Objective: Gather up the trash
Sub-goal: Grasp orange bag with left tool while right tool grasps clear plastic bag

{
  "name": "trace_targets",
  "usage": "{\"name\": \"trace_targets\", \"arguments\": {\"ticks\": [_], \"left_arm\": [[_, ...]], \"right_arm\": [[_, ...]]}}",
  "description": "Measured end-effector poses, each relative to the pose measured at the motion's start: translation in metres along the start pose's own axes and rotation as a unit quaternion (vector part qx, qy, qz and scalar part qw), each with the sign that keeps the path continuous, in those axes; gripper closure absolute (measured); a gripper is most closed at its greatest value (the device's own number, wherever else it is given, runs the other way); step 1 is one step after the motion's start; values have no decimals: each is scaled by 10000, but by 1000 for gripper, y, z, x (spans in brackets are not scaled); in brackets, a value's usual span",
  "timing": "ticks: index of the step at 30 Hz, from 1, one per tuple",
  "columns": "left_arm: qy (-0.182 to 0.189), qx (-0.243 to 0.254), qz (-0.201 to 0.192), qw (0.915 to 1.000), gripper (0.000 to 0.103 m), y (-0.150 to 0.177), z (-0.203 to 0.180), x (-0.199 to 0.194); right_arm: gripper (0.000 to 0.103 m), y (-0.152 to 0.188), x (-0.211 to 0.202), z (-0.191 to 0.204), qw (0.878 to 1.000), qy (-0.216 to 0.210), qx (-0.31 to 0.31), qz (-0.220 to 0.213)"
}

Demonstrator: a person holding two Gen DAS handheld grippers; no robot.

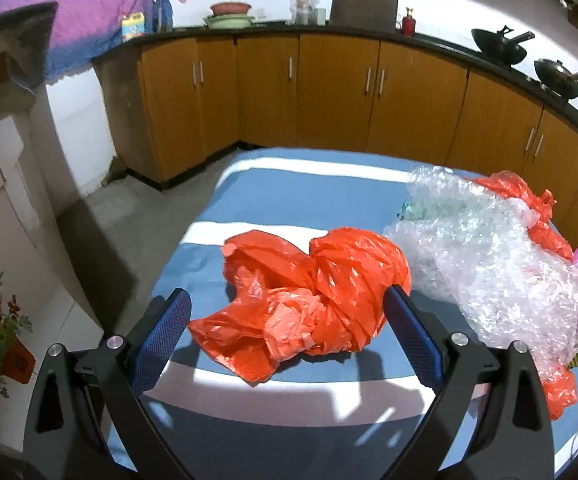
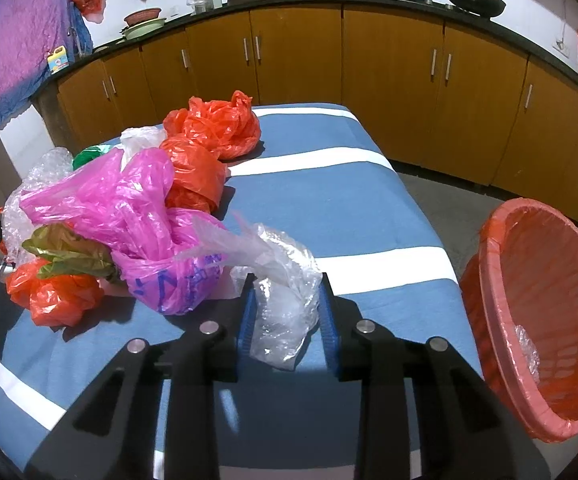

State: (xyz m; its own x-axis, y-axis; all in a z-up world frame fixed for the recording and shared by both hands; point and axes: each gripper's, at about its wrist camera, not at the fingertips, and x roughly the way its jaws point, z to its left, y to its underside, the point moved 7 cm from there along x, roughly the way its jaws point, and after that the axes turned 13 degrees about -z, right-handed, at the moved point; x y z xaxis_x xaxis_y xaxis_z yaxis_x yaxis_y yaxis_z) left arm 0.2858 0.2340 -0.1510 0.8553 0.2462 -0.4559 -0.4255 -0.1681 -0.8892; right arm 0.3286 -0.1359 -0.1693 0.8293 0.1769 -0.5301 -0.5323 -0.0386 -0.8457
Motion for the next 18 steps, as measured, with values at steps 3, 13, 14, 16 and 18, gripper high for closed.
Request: {"name": "trace_targets", "arguments": {"ticks": [3, 13, 14, 16, 18], "left_arm": [[191, -76, 208, 9996, 17, 4, -2, 6], [616, -12, 343, 9975, 56, 8, -15, 7], [625, 4, 322, 9975, 60, 8, -16, 6], [613, 37, 282, 9977, 64, 8, -17, 4], [606, 32, 254, 9978, 69, 7, -15, 2]], "right_arm": [[73, 0, 0, 0, 10000, 2, 14, 3], [73, 0, 0, -3, 10000, 36, 66, 0], [73, 0, 0, -3, 10000, 35, 66, 1], [74, 1, -1, -3, 10000, 43, 65, -1], [74, 0, -3, -4, 10000, 50, 69, -4]]}}
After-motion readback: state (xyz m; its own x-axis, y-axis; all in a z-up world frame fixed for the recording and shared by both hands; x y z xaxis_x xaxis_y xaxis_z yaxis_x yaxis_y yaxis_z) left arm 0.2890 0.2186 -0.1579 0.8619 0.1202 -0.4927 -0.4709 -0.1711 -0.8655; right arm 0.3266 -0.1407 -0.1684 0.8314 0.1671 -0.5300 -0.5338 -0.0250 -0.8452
